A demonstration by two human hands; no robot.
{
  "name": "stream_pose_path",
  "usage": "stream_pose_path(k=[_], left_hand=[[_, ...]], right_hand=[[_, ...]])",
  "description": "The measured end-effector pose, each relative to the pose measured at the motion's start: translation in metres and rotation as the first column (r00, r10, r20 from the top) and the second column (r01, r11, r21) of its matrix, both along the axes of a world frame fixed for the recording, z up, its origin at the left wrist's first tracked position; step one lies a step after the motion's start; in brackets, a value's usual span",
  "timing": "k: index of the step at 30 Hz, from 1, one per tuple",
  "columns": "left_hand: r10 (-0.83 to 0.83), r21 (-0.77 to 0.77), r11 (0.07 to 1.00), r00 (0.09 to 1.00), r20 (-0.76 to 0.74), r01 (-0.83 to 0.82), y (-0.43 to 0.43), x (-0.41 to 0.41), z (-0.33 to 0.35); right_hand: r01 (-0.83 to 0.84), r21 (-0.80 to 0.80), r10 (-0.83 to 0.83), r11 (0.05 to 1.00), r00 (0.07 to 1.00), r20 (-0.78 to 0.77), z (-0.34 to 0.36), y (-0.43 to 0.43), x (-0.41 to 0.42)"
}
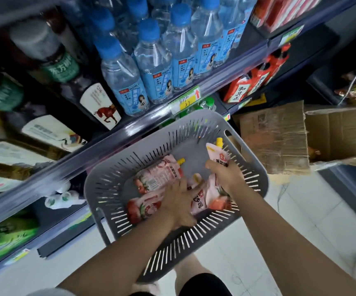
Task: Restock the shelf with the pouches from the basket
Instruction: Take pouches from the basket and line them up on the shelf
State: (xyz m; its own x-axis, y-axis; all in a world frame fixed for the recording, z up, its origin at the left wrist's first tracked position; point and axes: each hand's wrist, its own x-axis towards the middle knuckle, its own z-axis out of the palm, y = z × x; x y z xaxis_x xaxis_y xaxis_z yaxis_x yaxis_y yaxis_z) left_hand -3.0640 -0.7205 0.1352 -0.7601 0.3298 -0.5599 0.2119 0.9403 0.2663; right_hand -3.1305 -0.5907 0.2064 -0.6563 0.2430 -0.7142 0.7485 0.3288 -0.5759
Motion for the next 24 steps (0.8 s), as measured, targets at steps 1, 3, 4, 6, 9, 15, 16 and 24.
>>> stream_pose_path(k=[1, 3, 4, 6, 9, 15, 16, 24], left_hand=[[0.046, 0.011, 0.999, 0.999, -0.002, -0.046, -0.003, 0.001, 0.008], [0.138, 0.037, 0.99, 0.989, -0.055, -0.136, -0.013, 0.005, 0.027], [0.19, 0.063, 0.981, 0.978, -0.09, -0.185, -0.02, 0.009, 0.039], [0.29, 0.134, 0.953, 0.943, -0.16, -0.27, -0.037, 0.017, 0.064], [0.405, 0.234, 0.906, 0.883, -0.237, -0.353, -0.066, 0.033, 0.112], [0.591, 0.501, 0.781, 0.699, -0.401, -0.373, -0.13, 0.077, 0.226], [0.613, 0.528, 0.768, 0.652, -0.446, -0.361, -0.14, 0.084, 0.245], [0.718, 0.7, 0.692, 0.277, -0.639, -0.176, -0.208, 0.118, 0.377]], right_hand=[[0.002, 0.001, -0.002, 1.0, 1.0, -0.026, 0.006, 0.0, 0.004], [0.001, -0.008, -0.002, 1.0, 0.996, -0.087, 0.026, -0.003, 0.014], [0.002, -0.005, -0.003, 1.0, 0.993, -0.119, 0.036, -0.005, 0.02], [0.001, 0.015, 0.002, 1.0, 0.982, -0.189, 0.058, -0.01, 0.032], [-0.047, 0.029, 0.054, 0.998, 0.946, -0.318, 0.098, -0.025, 0.048], [-0.114, 0.045, 0.118, 0.992, 0.781, -0.614, 0.198, -0.073, 0.083], [-0.126, 0.046, 0.126, 0.991, 0.759, -0.639, 0.213, -0.083, 0.086], [-0.251, 0.053, 0.181, 0.967, 0.522, -0.833, 0.319, -0.154, 0.1]])
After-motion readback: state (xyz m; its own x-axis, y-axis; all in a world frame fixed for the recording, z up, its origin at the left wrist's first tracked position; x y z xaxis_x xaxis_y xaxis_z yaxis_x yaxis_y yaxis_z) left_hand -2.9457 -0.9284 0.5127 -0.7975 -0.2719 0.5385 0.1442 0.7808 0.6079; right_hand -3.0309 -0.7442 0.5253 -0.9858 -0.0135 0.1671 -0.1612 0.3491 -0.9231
